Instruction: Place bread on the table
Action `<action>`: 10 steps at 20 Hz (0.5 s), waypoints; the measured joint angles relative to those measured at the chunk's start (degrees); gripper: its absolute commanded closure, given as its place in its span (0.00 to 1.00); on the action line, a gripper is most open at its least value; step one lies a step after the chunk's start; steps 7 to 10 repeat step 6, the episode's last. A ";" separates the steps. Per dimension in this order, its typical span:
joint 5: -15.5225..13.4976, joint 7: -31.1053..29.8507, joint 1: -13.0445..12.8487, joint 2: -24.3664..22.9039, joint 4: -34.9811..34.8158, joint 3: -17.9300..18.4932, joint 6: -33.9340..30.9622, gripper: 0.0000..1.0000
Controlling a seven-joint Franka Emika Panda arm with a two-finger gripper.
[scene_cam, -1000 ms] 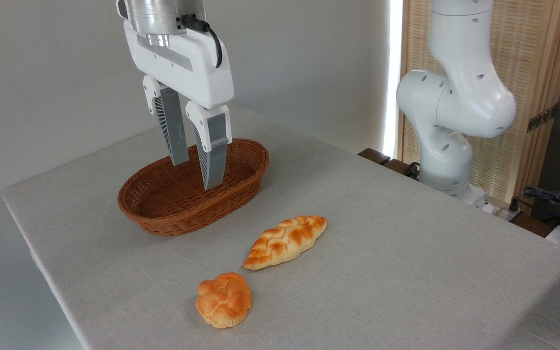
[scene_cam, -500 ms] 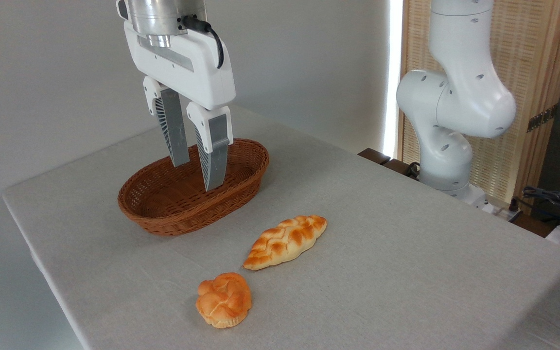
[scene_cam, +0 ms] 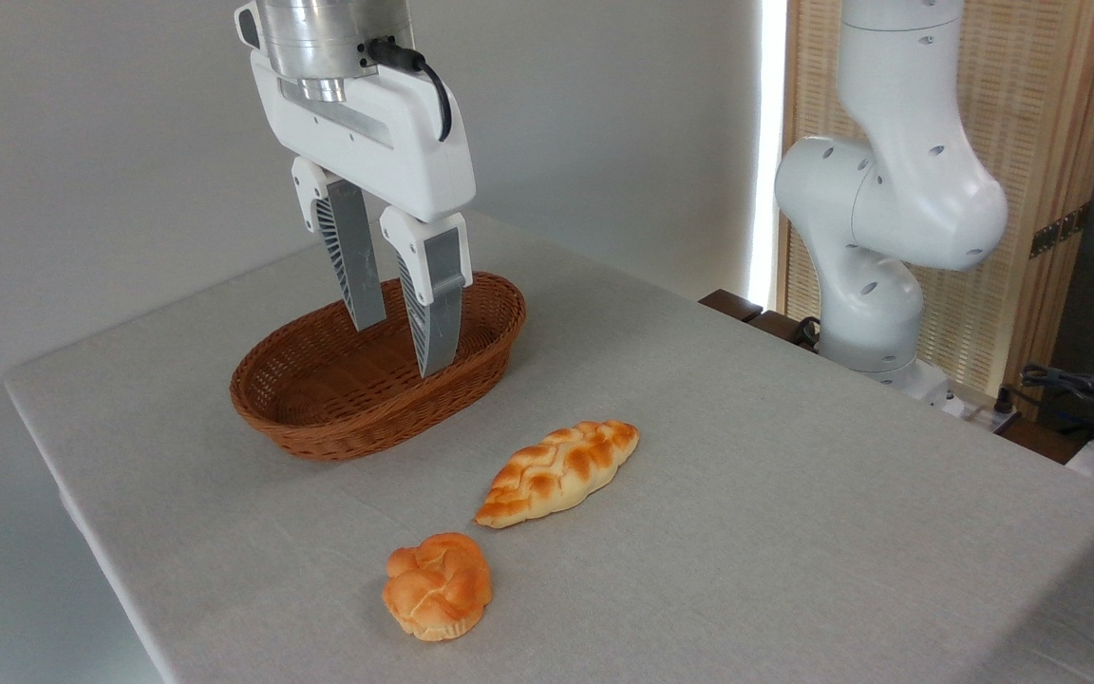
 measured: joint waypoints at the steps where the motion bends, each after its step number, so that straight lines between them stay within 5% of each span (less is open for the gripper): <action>1: 0.01 0.00 -0.02 0.00 0.00 0.15 0.00 0.00; 10: 0.01 0.01 -0.06 0.00 0.01 0.75 0.00 0.00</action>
